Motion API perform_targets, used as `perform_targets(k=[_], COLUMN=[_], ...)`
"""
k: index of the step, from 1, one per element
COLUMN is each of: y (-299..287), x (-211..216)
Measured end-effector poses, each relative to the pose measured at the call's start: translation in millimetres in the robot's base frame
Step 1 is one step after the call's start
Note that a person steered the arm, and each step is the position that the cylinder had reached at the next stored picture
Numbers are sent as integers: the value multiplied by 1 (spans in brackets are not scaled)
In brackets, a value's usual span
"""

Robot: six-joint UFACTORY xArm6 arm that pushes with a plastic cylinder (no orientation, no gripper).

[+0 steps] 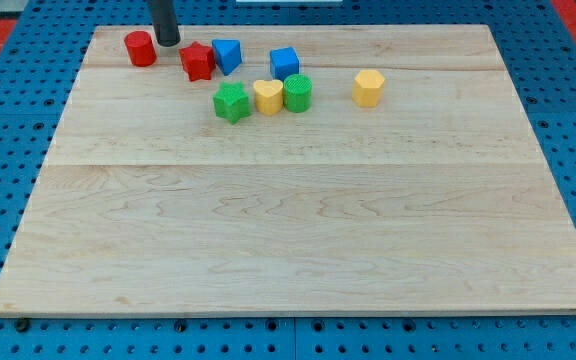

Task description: Slide the red star diagonal to the bottom of the red circle

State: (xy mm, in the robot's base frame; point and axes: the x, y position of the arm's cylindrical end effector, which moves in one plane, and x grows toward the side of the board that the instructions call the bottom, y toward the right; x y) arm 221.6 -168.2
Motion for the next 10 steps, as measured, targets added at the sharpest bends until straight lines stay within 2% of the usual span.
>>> perform_targets(k=[1,2,3,4,5,7,9,10], y=[34,90,140,97,16,10,-25,-17], x=[-9,1,28,35,40,87,104,110])
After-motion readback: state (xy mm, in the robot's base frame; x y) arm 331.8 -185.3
